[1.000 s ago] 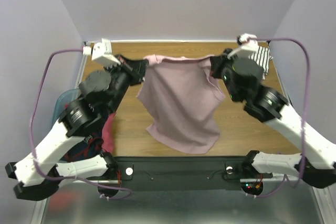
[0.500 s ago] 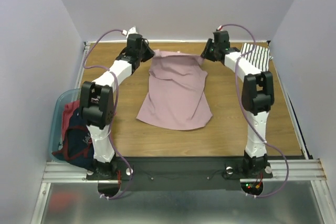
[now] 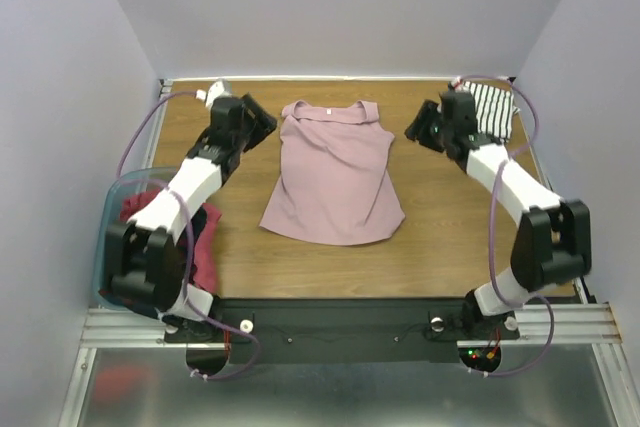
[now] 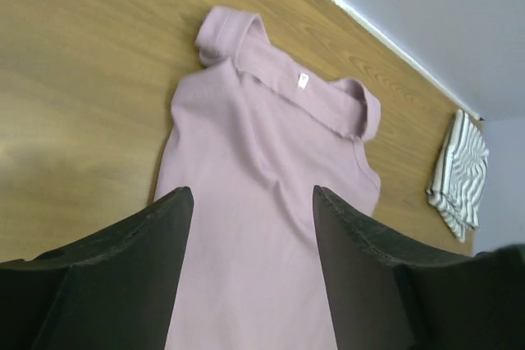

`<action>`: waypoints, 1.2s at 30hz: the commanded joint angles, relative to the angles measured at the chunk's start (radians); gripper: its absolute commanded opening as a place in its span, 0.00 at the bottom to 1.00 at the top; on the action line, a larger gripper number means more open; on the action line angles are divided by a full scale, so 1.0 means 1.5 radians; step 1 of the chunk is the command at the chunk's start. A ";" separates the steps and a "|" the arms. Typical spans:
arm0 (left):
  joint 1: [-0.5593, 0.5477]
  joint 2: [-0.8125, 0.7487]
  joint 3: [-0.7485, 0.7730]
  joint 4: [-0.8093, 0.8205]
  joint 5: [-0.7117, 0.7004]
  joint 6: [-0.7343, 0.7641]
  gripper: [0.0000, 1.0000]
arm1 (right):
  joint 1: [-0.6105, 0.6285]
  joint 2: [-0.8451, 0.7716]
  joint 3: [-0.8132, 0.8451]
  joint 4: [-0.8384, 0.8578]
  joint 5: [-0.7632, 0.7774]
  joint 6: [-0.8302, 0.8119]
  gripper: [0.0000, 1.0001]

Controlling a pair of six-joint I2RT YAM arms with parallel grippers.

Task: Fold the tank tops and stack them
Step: Flatten the tank top out

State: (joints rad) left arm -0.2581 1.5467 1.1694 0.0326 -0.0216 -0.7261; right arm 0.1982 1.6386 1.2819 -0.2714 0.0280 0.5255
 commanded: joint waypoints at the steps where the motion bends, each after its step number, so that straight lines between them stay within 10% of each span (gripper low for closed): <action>1: -0.026 -0.127 -0.178 -0.021 -0.075 -0.059 0.68 | 0.015 -0.120 -0.231 0.042 -0.003 0.013 0.52; 11: -0.056 -0.335 -0.412 -0.123 -0.136 -0.138 0.59 | 0.049 -0.239 -0.472 0.097 -0.052 0.044 0.43; 28: -0.064 -0.203 -0.426 -0.071 -0.096 -0.103 0.59 | 0.098 -0.166 -0.477 0.154 -0.044 0.054 0.43; 36: -0.077 -0.153 -0.416 -0.058 -0.101 -0.094 0.56 | 0.118 -0.152 -0.472 0.155 -0.052 0.060 0.27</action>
State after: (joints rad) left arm -0.3576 1.2789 0.5369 -0.0662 -0.1612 -0.8898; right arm 0.3496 1.3766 0.5640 -0.0380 -0.0437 0.5999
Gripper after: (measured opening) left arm 0.574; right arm 0.350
